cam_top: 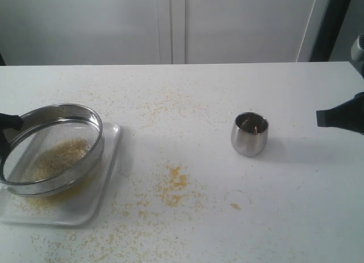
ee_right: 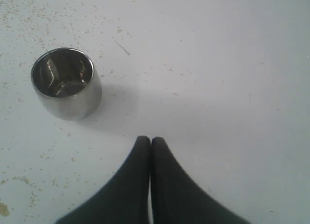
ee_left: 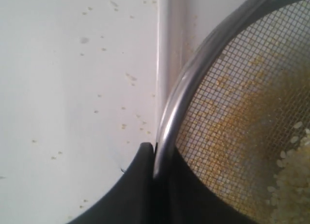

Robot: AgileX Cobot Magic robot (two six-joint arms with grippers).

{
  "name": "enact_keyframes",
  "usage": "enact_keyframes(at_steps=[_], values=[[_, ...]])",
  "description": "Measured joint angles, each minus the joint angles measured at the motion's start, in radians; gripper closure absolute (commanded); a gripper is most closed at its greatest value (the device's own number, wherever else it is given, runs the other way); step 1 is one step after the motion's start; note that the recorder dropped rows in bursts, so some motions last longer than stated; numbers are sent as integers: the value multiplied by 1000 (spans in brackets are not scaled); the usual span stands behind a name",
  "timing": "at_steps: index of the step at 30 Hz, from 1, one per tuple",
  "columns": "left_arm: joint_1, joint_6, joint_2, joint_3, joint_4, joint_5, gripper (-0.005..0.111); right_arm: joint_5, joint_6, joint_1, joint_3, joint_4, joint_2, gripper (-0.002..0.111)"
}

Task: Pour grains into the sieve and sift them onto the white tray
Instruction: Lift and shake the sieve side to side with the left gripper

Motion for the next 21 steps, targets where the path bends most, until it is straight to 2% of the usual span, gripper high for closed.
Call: enact_keyframes(at_steps=[10,16,21], values=[[2,56,0,0,-7,43,107,0,0,0,0,0,0,108],[29,-30,-2,0,-24,38,107,0,0,0,0,0,0,108],[22,40,-2,0,-2,57,107,0,0,0,0,0,0,108]])
